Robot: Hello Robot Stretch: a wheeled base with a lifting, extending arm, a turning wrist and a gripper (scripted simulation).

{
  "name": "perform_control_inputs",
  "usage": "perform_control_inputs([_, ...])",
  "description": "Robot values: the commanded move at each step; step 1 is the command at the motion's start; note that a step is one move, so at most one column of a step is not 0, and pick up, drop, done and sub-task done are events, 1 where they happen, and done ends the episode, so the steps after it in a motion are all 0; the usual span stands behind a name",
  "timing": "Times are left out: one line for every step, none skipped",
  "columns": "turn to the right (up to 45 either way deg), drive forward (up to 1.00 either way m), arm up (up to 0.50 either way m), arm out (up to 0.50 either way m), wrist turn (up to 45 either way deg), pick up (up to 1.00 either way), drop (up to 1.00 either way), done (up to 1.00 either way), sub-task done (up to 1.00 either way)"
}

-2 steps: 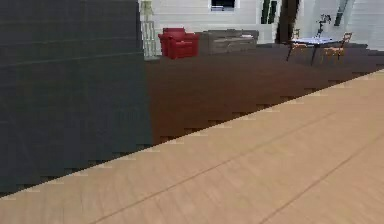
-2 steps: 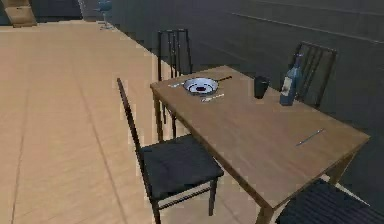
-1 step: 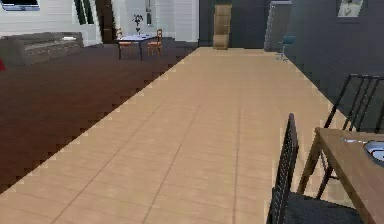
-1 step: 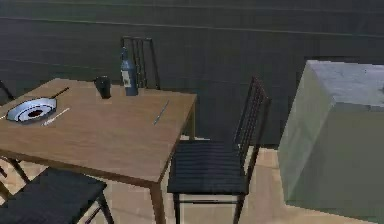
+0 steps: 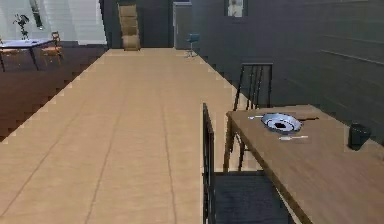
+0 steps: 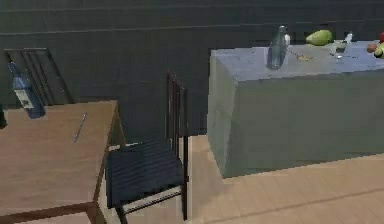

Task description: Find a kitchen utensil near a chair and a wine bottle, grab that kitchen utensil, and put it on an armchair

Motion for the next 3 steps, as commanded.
perform_control_inputs([0.0, 0.50, 0.00, 0.00, 0.0, 0.00, 0.00, 0.00, 0.00])
perform_control_inputs([-45.0, 0.00, 0.00, 0.00, 0.0, 0.00, 0.00, 0.00, 0.00])
perform_control_inputs([0.0, 0.00, 0.50, 0.00, 0.0, 0.00, 0.00, 0.00, 0.00])
